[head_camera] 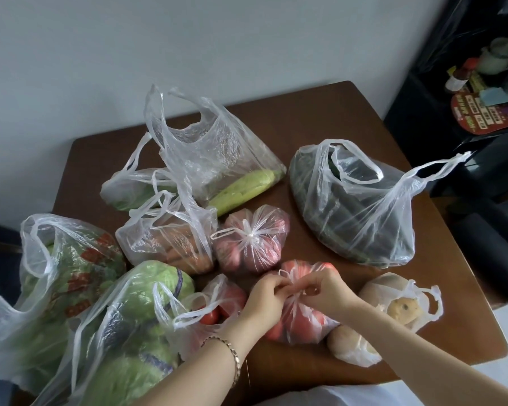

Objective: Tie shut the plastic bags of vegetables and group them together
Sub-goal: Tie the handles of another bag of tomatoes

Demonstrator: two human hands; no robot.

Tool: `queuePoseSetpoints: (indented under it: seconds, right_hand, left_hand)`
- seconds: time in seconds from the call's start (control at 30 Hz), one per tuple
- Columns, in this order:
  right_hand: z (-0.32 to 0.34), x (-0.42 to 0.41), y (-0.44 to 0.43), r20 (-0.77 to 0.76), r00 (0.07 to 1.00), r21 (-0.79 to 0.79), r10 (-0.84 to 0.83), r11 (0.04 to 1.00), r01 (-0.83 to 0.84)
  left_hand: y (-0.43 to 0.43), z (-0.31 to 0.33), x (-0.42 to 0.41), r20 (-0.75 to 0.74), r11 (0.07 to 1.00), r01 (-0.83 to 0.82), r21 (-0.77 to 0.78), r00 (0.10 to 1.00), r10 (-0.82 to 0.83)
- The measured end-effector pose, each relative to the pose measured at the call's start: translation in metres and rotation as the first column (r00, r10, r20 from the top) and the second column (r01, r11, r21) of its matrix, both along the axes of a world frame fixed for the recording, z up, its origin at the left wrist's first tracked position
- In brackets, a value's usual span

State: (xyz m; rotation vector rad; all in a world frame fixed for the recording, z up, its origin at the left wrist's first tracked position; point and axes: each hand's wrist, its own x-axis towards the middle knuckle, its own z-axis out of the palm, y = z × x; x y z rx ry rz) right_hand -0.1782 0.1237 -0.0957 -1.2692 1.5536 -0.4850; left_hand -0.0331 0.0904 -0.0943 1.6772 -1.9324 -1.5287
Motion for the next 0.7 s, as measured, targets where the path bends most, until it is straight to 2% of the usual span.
queuePoseSetpoints:
  seconds: [0.1, 0.17, 0.27, 0.37, 0.43, 0.53, 0.63, 0.7]
  right_hand:
    - [-0.01, 0.004, 0.006, -0.306, 0.95, -0.329, 0.053, 0.931, -0.158]
    - [-0.011, 0.004, 0.009, -0.428, 0.903, -0.437, 0.038, 0.866, -0.243]
    - [-0.014, 0.005, 0.012, -0.581, 0.809, -0.405, 0.089, 0.831, -0.382]
    - [-0.013, 0.008, 0.012, -0.742, 0.662, -0.312, 0.105, 0.82, -0.48]
    - [-0.009, 0.008, 0.016, -0.773, 0.627, -0.298, 0.095, 0.819, -0.49]
    - [-0.009, 0.002, 0.026, -0.762, 0.629, -0.29, 0.151, 0.79, -0.541]
    - [-0.009, -0.001, 0.033, -0.707, 0.673, -0.234, 0.218, 0.826, -0.513]
    - [-0.006, -0.002, 0.034, -0.675, 0.711, -0.237, 0.195, 0.856, -0.46]
  left_hand:
    - [-0.003, 0.002, -0.002, 0.013, 0.983, -0.077, 0.166, 0.997, 0.076]
    - [-0.004, 0.003, -0.002, 0.032, 0.975, -0.088, 0.205, 0.996, 0.083]
    - [-0.006, 0.006, -0.004, 0.064, 0.974, -0.064, 0.216, 0.997, 0.051]
    - [-0.006, 0.008, -0.006, 0.135, 0.994, 0.041, 0.102, 0.989, -0.055]
    - [-0.007, 0.009, -0.005, 0.259, 0.988, 0.151, -0.027, 0.956, -0.139]
    - [-0.005, 0.006, -0.001, 0.402, 0.933, 0.31, -0.183, 0.89, -0.217]
    - [-0.003, 0.002, 0.003, 0.416, 0.928, 0.317, -0.194, 0.884, -0.215]
    - [-0.006, 0.0, 0.003, 0.398, 0.94, 0.291, -0.176, 0.895, -0.202]
